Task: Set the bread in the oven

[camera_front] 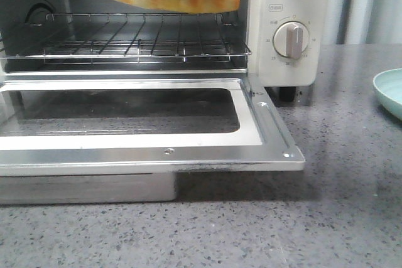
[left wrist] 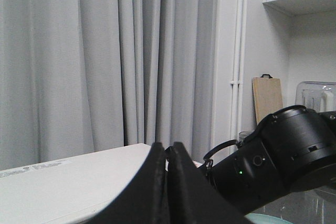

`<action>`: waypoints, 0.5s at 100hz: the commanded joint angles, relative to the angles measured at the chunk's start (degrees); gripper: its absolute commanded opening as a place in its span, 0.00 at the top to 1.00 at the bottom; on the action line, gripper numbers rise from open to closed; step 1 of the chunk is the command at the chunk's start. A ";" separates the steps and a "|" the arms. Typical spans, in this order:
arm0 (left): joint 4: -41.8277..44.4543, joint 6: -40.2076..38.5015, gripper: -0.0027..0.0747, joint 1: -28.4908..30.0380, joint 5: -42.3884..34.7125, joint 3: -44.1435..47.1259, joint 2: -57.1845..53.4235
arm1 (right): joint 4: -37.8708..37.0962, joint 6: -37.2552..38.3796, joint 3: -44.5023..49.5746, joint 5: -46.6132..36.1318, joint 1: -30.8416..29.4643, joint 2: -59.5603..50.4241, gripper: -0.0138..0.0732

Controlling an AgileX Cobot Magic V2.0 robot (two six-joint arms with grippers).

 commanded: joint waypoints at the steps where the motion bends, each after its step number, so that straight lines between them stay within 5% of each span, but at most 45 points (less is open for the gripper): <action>1: -2.32 0.02 0.99 -0.19 0.31 -1.89 0.50 | -3.59 0.12 -1.93 -1.92 -0.33 -1.60 0.89; 27: -2.32 0.02 0.99 -0.19 0.31 -1.89 0.50 | -3.94 0.12 -1.93 -2.71 -0.33 -1.58 0.44; 50: -2.32 0.02 0.99 -0.19 1.61 -1.89 0.50 | -4.52 0.12 -1.93 -2.71 -0.33 -1.58 0.43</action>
